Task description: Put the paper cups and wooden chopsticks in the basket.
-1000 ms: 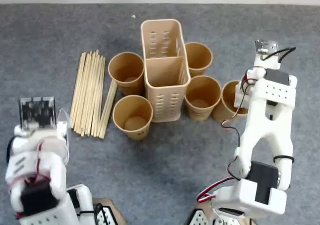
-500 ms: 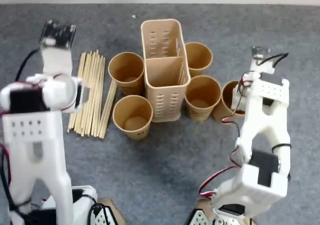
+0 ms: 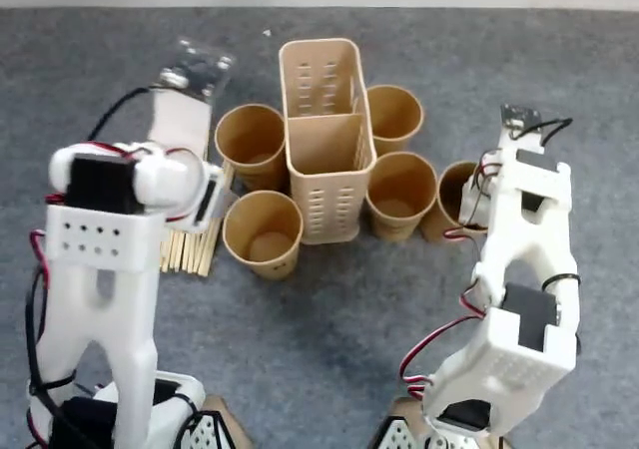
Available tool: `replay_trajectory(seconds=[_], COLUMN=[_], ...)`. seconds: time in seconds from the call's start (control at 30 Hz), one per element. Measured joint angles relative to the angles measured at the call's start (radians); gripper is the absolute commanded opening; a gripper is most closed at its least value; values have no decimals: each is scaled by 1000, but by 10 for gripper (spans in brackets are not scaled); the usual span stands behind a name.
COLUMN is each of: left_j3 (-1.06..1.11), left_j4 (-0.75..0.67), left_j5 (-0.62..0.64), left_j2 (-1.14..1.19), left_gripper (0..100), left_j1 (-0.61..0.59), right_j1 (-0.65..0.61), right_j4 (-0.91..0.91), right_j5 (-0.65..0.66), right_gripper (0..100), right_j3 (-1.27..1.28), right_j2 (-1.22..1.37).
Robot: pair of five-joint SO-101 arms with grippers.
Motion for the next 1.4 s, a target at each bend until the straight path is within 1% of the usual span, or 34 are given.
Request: replay_trajectory(seconds=[0.1, 0.27, 0.37, 0.57, 0.83, 0.9, 1.03, 1.17, 1.3, 1.4], left_j3=[78, 261, 354, 476, 631, 664, 690, 694, 694, 675], left_j4=[-49, -203, -287, -396, -585, -628, -654, -657, -657, -623], left_j5=[0, 0, 0, 0, 0, 0, 0, 5, 6, 6], left_j2=[0, 0, 0, 0, 0, 0, 3, 3, 2, 2], left_gripper=[194, 194, 193, 193, 191, 151, 10, 5, 5, 5], left_j1=[12, 11, 11, 11, 11, 11, 11, 17, 17, 17], right_j1=[0, 0, 0, 2, 46, 49, 63, 80, 80, 89], right_j4=[0, 2, 41, 198, 453, 511, 617, 701, 715, 715], right_j5=[0, 0, 0, 0, 15, 35, 51, 77, 101, 103], right_gripper=[18, 4, 4, 4, 4, 4, 4, 4, 4, 4], right_j3=[0, 0, -14, -137, -425, -491, -626, -790, -927, -951], right_j2=[5, 5, 6, 9, 9, 9, 11, 11, 9, -23])
